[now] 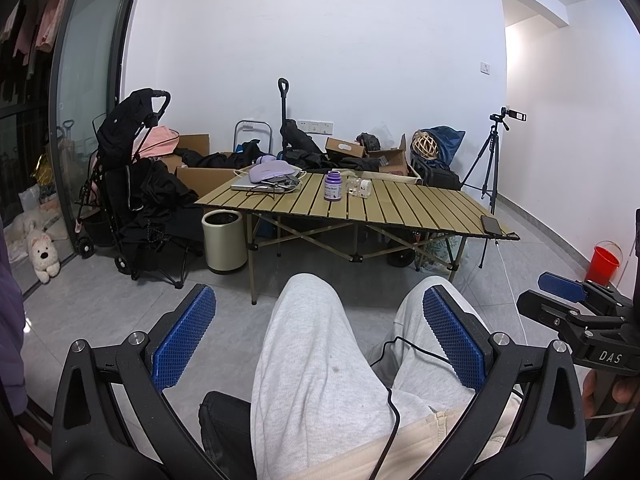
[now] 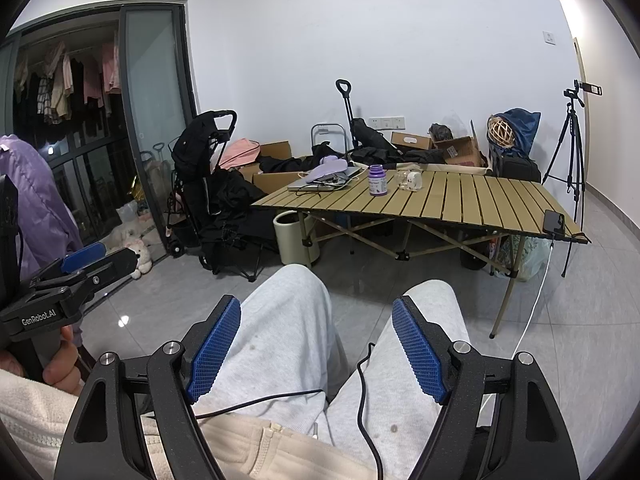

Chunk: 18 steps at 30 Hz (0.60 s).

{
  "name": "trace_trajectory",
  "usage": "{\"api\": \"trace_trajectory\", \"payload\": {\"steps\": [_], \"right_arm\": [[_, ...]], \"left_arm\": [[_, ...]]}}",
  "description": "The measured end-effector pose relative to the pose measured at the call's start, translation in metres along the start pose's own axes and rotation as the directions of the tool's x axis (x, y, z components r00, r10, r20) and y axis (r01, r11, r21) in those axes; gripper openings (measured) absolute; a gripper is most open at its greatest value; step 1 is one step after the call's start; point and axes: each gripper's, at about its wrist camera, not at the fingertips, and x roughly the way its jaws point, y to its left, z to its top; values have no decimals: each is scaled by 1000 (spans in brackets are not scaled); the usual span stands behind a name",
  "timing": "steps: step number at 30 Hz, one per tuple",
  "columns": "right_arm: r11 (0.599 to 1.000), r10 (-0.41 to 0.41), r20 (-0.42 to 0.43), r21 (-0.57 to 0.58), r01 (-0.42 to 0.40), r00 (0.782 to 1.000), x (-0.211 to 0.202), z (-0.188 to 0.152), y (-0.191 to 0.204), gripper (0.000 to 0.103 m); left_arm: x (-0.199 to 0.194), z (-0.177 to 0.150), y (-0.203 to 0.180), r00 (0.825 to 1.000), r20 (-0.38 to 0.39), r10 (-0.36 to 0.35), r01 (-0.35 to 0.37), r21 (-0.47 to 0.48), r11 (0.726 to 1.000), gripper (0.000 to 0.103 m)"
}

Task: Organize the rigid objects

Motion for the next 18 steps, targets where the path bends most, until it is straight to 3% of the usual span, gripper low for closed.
{"api": "trace_trajectory", "payload": {"steps": [7, 11, 18], "right_arm": [[1000, -2, -4, -3, 2, 1000, 0, 4, -2, 83], [999, 31, -8, -19, -31, 999, 5, 24, -11, 83], [997, 23, -36, -70, -25, 999, 60, 78, -51, 83]], "left_arm": [[3, 3, 4, 1000, -8, 1, -1, 1, 1000, 103], [20, 21, 6, 1000, 5, 12, -12, 52, 999, 103], [104, 64, 14, 1000, -20, 19, -18, 76, 997, 103]]}}
